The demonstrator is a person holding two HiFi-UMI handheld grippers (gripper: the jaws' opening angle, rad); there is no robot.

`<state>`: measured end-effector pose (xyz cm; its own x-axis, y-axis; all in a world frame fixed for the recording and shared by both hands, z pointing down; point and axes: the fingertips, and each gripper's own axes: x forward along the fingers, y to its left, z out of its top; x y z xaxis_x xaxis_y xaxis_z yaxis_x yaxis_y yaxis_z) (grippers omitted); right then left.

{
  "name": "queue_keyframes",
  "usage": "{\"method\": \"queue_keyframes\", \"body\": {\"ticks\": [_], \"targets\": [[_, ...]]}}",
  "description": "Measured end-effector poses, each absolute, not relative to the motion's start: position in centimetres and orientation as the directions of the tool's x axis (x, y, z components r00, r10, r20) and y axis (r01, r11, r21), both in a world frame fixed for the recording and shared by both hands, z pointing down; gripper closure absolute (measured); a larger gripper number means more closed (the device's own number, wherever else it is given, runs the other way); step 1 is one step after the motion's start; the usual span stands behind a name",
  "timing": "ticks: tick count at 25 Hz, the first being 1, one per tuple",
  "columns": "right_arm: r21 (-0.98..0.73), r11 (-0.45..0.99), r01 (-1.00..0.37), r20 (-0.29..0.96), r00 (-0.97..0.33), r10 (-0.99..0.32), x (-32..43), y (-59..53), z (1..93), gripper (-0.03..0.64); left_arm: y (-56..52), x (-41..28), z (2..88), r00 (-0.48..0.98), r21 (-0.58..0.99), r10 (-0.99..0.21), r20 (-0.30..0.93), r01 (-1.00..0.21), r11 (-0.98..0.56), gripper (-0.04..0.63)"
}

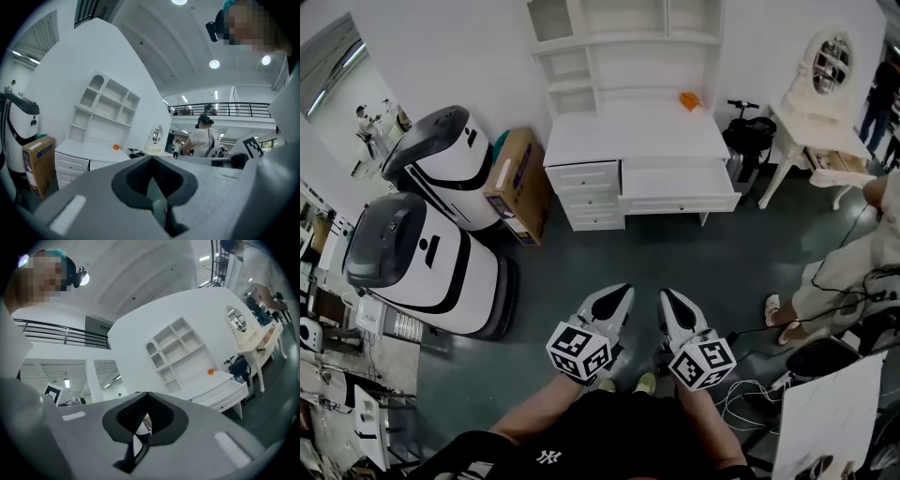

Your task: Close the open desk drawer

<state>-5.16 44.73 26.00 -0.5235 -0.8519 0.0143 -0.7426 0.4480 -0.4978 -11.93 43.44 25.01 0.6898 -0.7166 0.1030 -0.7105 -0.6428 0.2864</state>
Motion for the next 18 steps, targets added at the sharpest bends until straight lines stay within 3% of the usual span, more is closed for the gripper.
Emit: {"method": "queue_keyframes", "body": {"ticks": [18], "targets": [[-0.557, 0.394, -0.732, 0.038, -0.496, -0.867, -0.7, 37.0, 28.7, 0.594, 35.4, -8.4, 27.7, 0.681, 0.295, -0.718, 0.147, -0.723, -0.625, 0.595]]}}
